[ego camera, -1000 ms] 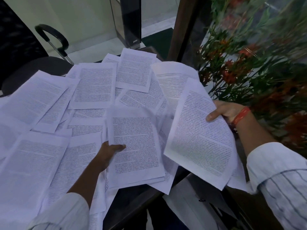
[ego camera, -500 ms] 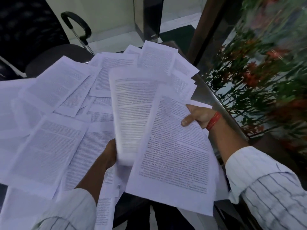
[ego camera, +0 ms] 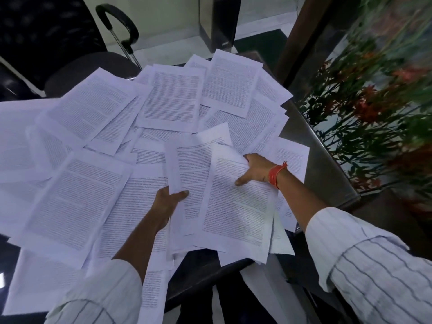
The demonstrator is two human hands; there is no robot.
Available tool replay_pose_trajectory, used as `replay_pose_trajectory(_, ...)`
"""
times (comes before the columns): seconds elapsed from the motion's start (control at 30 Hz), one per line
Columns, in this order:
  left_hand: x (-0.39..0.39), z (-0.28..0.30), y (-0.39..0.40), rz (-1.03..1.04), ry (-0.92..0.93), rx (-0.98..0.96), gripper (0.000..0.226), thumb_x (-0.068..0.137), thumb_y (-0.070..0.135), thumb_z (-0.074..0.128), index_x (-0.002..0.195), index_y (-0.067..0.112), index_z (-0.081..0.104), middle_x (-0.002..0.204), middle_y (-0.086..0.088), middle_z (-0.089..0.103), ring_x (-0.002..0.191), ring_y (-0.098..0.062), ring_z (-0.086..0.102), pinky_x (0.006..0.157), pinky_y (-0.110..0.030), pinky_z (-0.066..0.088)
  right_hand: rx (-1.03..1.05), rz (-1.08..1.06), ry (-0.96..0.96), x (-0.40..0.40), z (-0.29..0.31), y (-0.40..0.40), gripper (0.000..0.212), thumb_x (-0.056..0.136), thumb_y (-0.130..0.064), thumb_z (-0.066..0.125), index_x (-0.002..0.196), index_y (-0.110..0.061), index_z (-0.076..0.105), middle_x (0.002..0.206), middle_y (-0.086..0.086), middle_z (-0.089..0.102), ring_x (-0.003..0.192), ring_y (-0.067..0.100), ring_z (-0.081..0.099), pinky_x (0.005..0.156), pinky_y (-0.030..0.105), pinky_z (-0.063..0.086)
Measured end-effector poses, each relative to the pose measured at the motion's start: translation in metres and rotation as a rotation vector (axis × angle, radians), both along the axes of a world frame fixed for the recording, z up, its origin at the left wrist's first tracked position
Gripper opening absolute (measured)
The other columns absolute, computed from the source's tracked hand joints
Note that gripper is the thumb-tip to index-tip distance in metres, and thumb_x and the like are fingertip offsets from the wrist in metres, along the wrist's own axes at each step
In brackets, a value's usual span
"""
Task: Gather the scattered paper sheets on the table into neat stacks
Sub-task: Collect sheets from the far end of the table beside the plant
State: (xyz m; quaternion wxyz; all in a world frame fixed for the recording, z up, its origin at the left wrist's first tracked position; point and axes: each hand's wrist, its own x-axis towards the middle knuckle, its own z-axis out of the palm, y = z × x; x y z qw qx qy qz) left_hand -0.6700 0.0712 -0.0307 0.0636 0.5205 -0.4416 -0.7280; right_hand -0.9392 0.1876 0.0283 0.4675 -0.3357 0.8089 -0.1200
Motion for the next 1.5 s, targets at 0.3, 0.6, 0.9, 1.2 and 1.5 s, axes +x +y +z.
replay_pose_trajectory(0.3, 0.012, -0.005, -0.007, -0.067, -0.092, -0.049, 0.033, 0.083, -0.009, 0.069, 0.115, -0.005, 0.065, 0.111, -0.024, 0.07, 0.103, -0.044, 0.067, 0.086, -0.048, 0.056, -0.276, 0.081, 0.243, -0.007, 0.017, -0.013, 0.031, 0.074, -0.008, 0.082, 0.097, -0.016, 0.063, 0.098, 0.0, 0.066, 0.091, 0.016, 0.061, 0.094, 0.041, 0.054)
replay_pose_trajectory(0.6, 0.003, 0.006, -0.005, 0.058, -0.003, 0.085, 0.05, 0.078, 0.049, 0.077, 0.116, 0.017, 0.07, 0.105, -0.006, 0.077, 0.097, -0.028, 0.073, 0.088, -0.047, 0.057, -0.378, 0.075, 0.034, 0.016, 0.001, -0.074, 0.026, 0.07, -0.016, 0.087, 0.091, -0.01, 0.073, 0.088, -0.003, 0.069, 0.078, 0.01, 0.061, 0.074, 0.026, 0.048)
replay_pose_trajectory(0.9, -0.01, 0.0, 0.008, -0.005, 0.048, -0.022, 0.037, 0.076, -0.007, 0.078, 0.109, 0.007, 0.07, 0.101, -0.007, 0.077, 0.093, -0.029, 0.073, 0.082, -0.042, 0.059, -0.262, -0.516, 0.492, 0.023, -0.031, 0.006, 0.098, 0.078, -0.064, 0.067, 0.148, -0.008, 0.029, 0.148, 0.019, 0.039, 0.137, 0.037, 0.034, 0.107, 0.054, 0.038)
replay_pose_trajectory(1.2, -0.001, 0.004, 0.003, 0.098, 0.107, 0.107, 0.043, 0.077, -0.004, 0.077, 0.119, 0.003, 0.068, 0.107, -0.013, 0.075, 0.101, -0.036, 0.07, 0.08, -0.046, 0.059, -0.236, -0.632, 0.261, 0.03, -0.044, 0.06, 0.072, 0.086, -0.061, 0.059, 0.142, -0.022, 0.036, 0.139, 0.004, 0.051, 0.128, 0.029, 0.045, 0.108, 0.059, 0.032)
replay_pose_trajectory(1.5, 0.008, 0.026, -0.008, 0.077, 0.238, 0.09, 0.049, 0.061, 0.004, 0.08, 0.109, 0.004, 0.071, 0.103, -0.014, 0.075, 0.095, -0.034, 0.07, 0.082, -0.047, 0.059, -0.579, -0.831, -0.107, 0.036, -0.004, 0.024, 0.009, 0.09, -0.005, 0.063, 0.099, -0.003, 0.064, 0.091, 0.001, 0.067, 0.084, 0.017, 0.062, 0.058, 0.013, 0.048)
